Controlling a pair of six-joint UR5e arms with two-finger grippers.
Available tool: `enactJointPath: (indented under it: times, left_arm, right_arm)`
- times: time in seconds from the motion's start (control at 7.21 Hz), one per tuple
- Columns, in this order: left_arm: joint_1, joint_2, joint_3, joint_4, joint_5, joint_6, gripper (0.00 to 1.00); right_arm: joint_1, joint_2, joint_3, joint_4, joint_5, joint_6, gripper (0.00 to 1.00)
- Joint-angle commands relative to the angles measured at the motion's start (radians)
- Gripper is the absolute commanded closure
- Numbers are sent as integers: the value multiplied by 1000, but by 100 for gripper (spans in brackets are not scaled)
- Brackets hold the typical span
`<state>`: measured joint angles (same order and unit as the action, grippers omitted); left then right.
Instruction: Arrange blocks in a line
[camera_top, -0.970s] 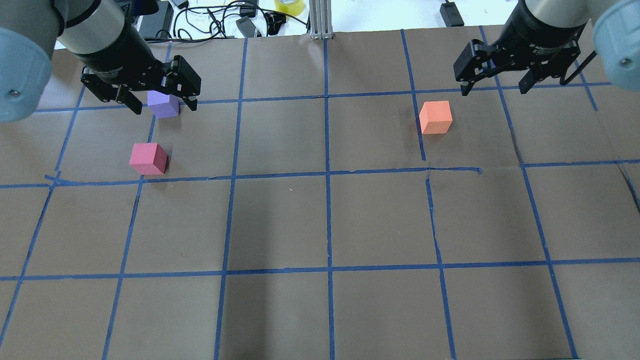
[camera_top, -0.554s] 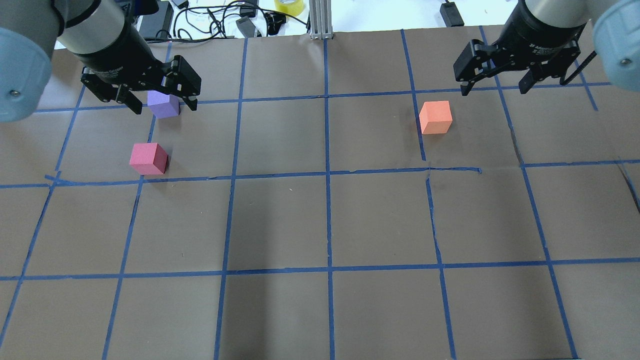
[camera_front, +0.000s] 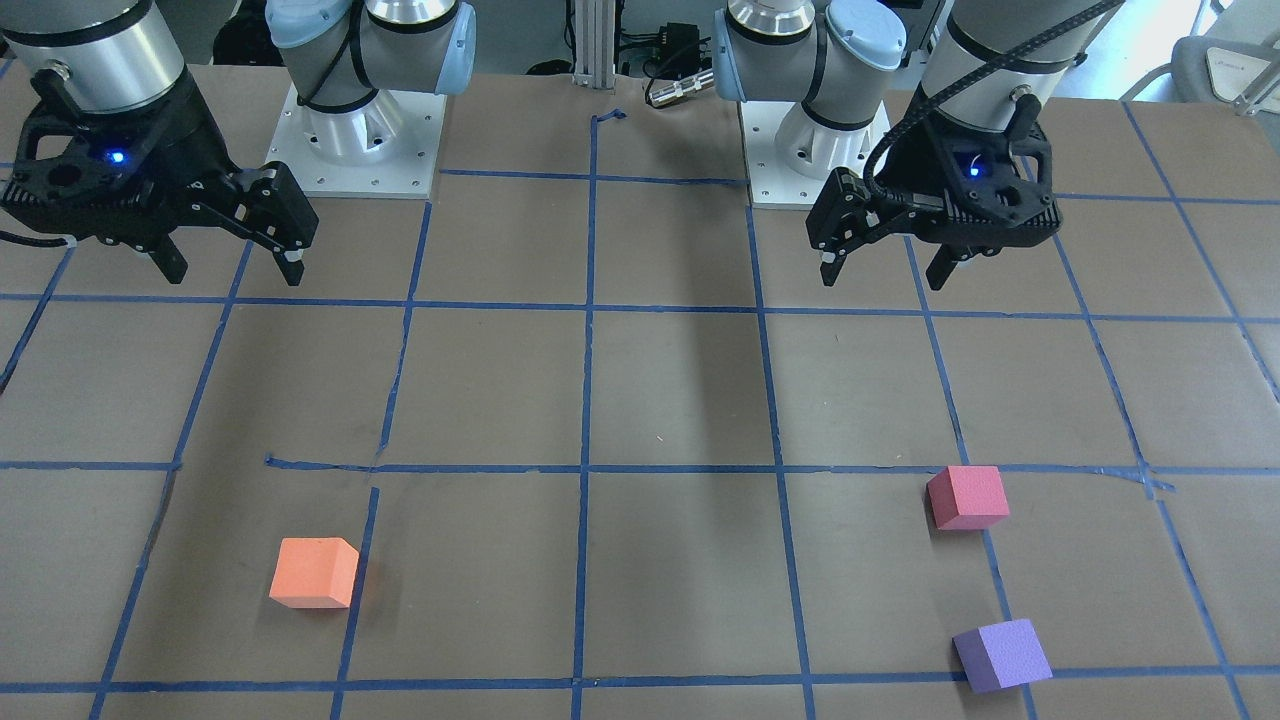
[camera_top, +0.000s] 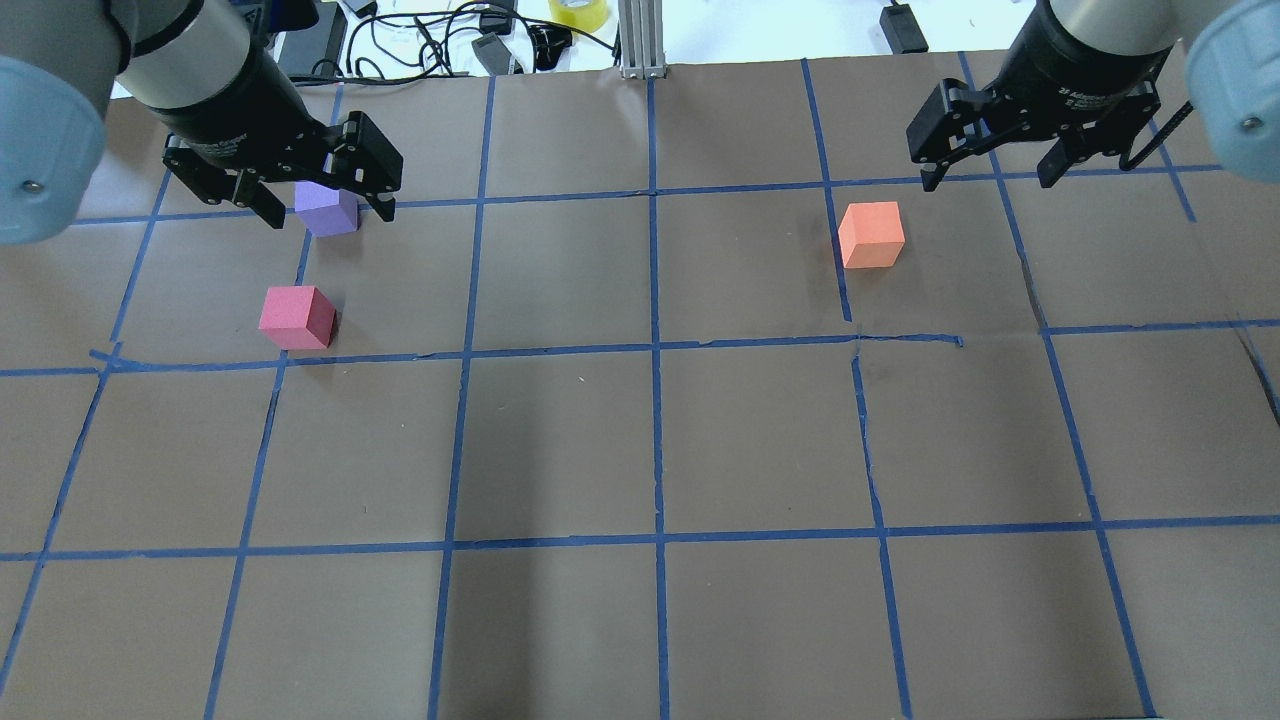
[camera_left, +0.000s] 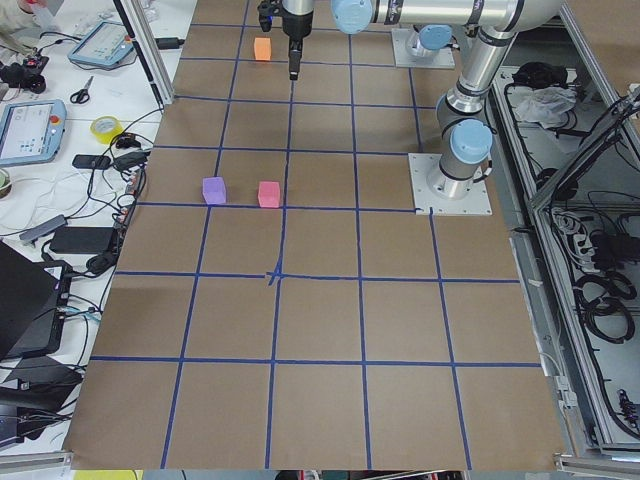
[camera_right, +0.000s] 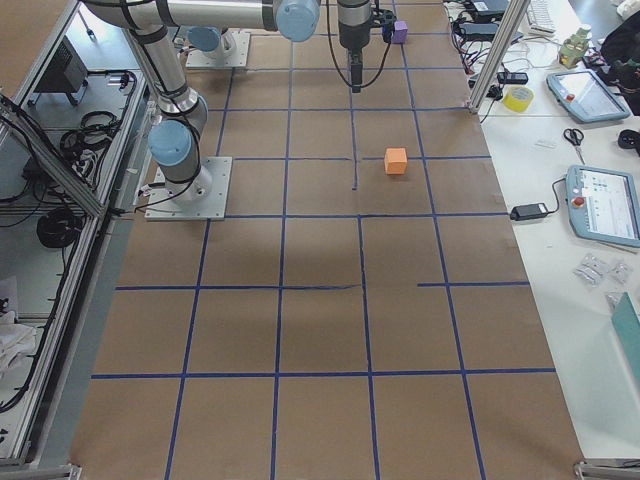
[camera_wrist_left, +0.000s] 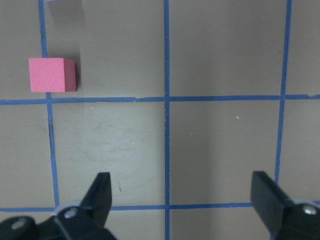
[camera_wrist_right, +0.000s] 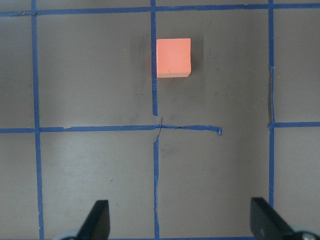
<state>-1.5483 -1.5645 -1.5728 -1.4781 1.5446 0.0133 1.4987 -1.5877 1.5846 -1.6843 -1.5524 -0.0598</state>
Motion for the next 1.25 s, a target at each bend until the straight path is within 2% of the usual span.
enactJointPath:
  times: [0.0,0.83,0.97,1.11]
  left_arm:
    - [1,1,-9,2,0,-1,0]
    - [-1,3,-12,10,0,-1,0]
    - [1,3,-12,9,0,-1,0]
    - [1,3,-12,10,0,-1,0]
  right_arm:
    - [0,0,0,0,0,0,0]
    - [-11,23,-18,-5,-2,0,0]
    - [-14,73,-90,-3,-9,2,0]
    - [-14,180,-177,-3,-5,2,0]
